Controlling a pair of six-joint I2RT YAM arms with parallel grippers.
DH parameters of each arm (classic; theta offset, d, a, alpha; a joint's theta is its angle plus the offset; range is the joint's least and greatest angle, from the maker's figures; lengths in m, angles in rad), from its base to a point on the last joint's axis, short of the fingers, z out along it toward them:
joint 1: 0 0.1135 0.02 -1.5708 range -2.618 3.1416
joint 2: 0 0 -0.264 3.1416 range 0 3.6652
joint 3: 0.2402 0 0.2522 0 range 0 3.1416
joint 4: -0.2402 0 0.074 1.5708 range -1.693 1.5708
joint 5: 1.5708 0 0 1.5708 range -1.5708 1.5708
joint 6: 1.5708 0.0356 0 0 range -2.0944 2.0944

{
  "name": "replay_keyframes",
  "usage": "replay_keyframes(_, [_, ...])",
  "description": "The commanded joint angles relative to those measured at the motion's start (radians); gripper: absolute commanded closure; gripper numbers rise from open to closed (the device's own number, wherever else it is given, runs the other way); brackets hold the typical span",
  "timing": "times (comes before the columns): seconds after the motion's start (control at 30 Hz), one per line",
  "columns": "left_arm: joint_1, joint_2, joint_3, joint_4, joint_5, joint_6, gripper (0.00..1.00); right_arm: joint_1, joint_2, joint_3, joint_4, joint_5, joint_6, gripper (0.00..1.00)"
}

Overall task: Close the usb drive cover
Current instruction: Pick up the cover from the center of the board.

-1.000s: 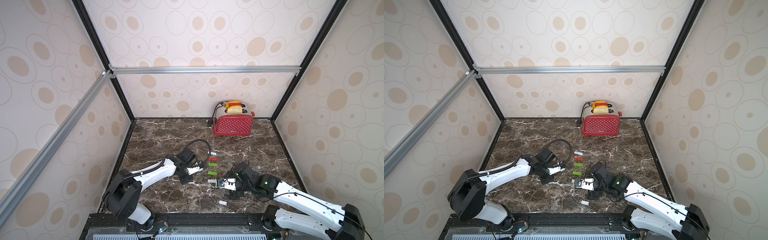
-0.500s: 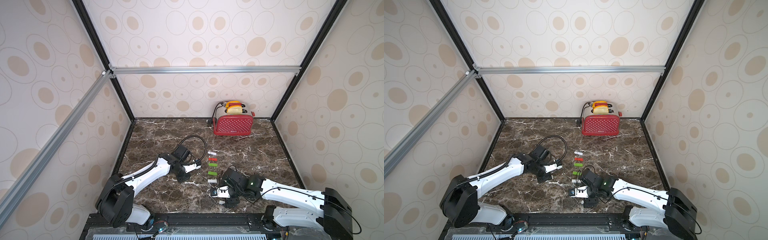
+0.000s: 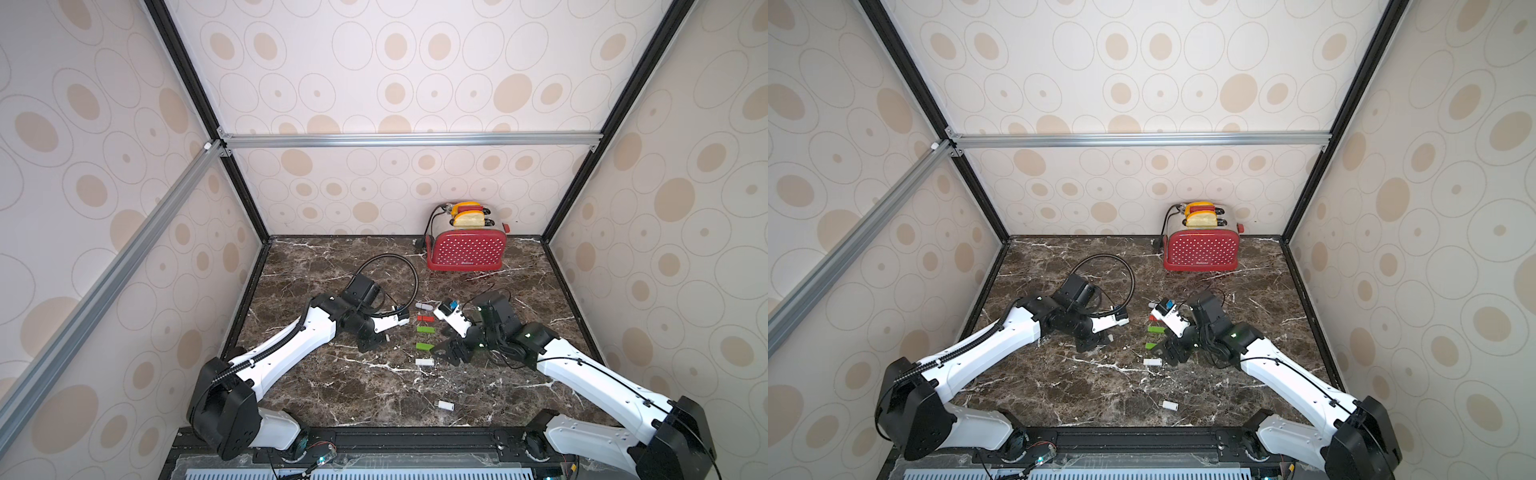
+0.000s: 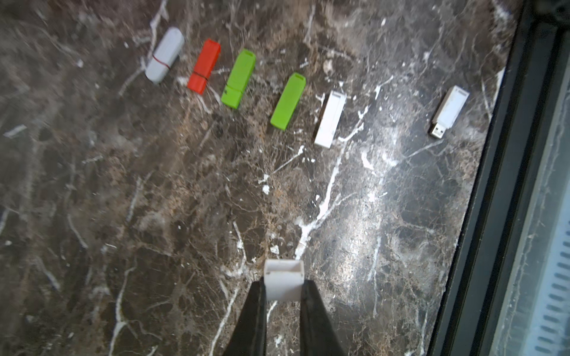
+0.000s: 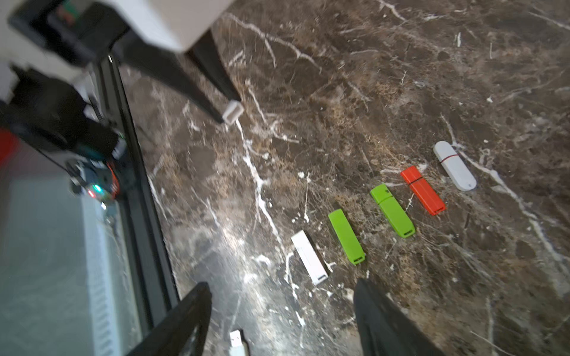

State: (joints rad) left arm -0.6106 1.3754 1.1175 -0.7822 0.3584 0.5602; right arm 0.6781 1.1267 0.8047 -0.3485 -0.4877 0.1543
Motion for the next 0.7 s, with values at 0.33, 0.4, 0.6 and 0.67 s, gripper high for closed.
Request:
replay_keyframes(0.33, [0.005,-0.07,0.142,0.035,-0.013,0.178,0.88,-0.082,0.269,0.125,0.43,-0.242,0.779,0.45])
replay_keyframes(0.4, [0.004,-0.066,0.146,0.034,-0.023,0.181,0.88,-0.073,0.294,0.148,0.462,-0.26,0.821,0.46])
replay_keyframes(0.6, [0.004,-0.054,0.171,0.045,-0.047,0.172,0.88,-0.038,0.327,0.22,0.455,-0.268,0.827,0.48])
replay_keyframes(0.67, [0.004,-0.05,0.175,0.054,-0.054,0.163,0.88,-0.019,0.348,0.244,0.436,-0.276,0.817,0.51])
